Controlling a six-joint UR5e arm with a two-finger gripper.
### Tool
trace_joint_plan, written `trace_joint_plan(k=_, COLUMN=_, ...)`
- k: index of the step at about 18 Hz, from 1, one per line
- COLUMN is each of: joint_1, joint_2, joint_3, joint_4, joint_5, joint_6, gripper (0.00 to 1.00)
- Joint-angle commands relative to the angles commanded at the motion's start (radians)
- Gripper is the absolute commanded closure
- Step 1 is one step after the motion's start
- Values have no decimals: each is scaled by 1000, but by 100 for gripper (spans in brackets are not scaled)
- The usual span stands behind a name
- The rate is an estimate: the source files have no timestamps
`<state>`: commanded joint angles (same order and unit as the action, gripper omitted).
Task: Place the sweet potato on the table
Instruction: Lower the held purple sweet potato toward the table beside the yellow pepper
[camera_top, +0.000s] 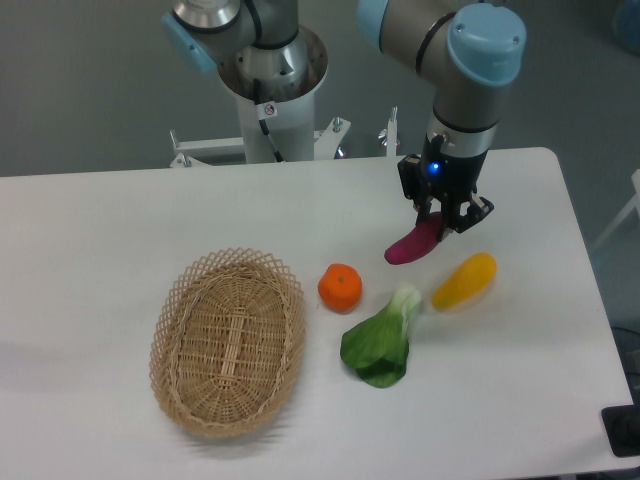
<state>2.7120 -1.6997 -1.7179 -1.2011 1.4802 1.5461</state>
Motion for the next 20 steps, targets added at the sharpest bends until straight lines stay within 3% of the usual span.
trace_joint_plan(k=6, joint_1=23, joint_2=17, joint_3=-106, joint_4=40, joint_5=18, joint_6=94, gripper=79)
trace_joint_plan(k=9, joint_1=26, joint_2=11, joint_3=-192, joint_4=136, joint_5=22, joint_6=137, gripper=79)
trace_joint_plan(k=11, joint_1=26, joint_2=8, joint_3=-230, joint_4=167, joint_5=31, joint_6=140, gripper=79)
trace_joint_plan(k=17, joint_1=23, joint_2=-60, joint_3=-242, joint_4=183, joint_5=74, joint_6=160, gripper=79)
trace_joint_plan(k=20, joint_1=17, joint_2=-103, joint_3=-268, joint_4=245, joint_5=78, joint_6=146, gripper=79)
